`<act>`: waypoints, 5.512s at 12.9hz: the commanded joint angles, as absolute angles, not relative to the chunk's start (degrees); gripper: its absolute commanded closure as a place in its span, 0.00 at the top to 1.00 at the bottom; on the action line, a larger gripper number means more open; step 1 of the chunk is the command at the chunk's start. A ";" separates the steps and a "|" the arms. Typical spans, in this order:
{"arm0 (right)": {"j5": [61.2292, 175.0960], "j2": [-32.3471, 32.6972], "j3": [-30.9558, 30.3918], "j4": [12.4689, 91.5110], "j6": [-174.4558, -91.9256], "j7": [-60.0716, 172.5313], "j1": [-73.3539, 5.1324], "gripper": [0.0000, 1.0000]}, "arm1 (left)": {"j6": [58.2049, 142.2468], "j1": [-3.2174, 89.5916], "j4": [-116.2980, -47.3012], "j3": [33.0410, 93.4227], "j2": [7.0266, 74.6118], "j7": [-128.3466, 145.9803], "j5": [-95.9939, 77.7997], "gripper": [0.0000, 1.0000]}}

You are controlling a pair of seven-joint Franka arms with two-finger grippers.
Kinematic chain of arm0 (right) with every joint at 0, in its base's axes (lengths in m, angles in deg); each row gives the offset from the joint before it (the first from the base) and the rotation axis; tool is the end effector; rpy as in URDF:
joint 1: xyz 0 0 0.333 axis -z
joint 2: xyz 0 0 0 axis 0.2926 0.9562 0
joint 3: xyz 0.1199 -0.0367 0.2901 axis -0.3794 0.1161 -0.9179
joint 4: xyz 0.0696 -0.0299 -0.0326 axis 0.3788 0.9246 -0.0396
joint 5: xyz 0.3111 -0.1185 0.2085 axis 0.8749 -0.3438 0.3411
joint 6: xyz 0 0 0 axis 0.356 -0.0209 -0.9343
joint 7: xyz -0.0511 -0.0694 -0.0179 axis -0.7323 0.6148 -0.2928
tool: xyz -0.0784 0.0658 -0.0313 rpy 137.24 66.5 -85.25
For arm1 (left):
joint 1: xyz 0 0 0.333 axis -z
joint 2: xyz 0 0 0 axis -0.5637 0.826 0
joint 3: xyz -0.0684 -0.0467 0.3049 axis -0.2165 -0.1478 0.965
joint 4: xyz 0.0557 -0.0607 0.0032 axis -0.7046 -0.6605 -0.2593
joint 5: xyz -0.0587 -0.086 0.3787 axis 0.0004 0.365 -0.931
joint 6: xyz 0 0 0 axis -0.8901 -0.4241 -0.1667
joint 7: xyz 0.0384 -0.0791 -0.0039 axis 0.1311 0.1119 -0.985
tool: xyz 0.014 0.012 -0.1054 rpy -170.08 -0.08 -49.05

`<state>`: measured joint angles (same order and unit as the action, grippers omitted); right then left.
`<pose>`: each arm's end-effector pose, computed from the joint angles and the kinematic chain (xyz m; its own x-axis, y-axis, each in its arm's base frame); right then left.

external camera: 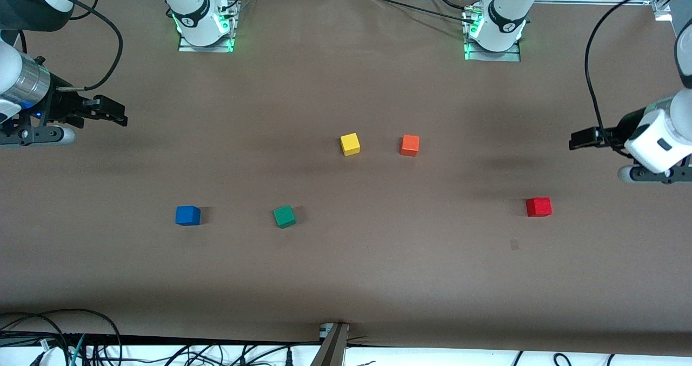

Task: Pass red block to right arm, stack on blue
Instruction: 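Move the left gripper down toward the red cube, then close the left gripper on the red cube and lift it, then carry the red cube toward the middle while the right gripper approaches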

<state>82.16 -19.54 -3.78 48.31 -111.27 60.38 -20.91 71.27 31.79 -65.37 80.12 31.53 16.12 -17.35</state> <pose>0.5726 0.0216 0.5499 0.9943 0.0481 -0.0952 0.0469 -0.9988 -0.0153 0.6250 0.0131 0.5091 0.9800 0.0043 -0.1989 0.0090 -0.9997 0.0224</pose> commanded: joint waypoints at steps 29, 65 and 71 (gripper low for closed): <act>81.93 -20.65 -4.24 49.21 -110.65 60.12 -20.97 1.00 | 125.88 26.75 -87.47 79.71 50.09 27.66 -19.76 1.00; 156.86 -7.49 -3.18 49.56 -103.10 58.98 -18.77 1.00 | 92.75 33.16 -64.08 65.56 45.08 80.88 40.24 0.00; 176.04 2.18 -3.80 49.56 -101.33 50.47 -18.68 1.00 | 98.97 39.67 -65.50 65.21 46.57 101.38 53.88 0.00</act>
